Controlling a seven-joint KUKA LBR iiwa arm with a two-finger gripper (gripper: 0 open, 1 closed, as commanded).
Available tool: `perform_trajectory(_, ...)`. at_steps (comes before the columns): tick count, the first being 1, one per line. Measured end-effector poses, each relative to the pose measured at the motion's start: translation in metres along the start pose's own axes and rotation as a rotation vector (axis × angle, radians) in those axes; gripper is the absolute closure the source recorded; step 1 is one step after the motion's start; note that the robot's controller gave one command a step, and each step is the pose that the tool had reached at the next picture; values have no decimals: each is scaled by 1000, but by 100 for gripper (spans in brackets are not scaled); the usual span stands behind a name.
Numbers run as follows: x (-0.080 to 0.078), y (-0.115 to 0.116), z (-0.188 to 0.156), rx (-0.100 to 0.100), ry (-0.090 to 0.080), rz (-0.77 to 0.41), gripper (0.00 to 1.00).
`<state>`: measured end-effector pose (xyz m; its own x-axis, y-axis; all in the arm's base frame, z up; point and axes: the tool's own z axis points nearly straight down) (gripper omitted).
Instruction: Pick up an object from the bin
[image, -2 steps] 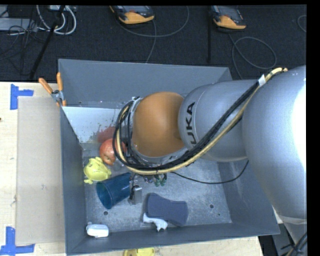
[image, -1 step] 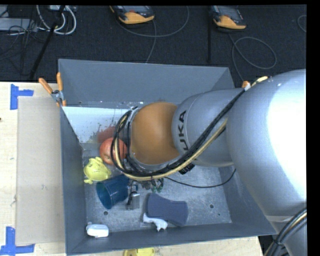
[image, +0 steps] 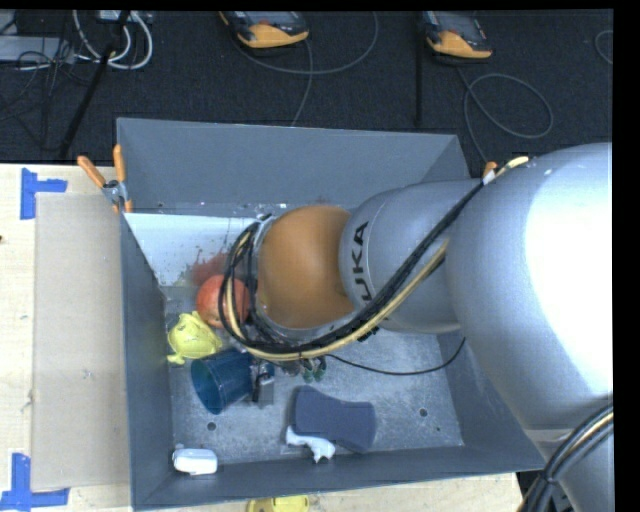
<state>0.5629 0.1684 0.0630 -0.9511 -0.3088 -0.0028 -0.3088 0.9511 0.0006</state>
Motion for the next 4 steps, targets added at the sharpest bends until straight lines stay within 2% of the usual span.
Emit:
perform_trajectory(2, 1, 0, -6, 0, 4, -14, 100)
perform_trajectory(4, 2, 0, -36, 0, 8, -11, 100)
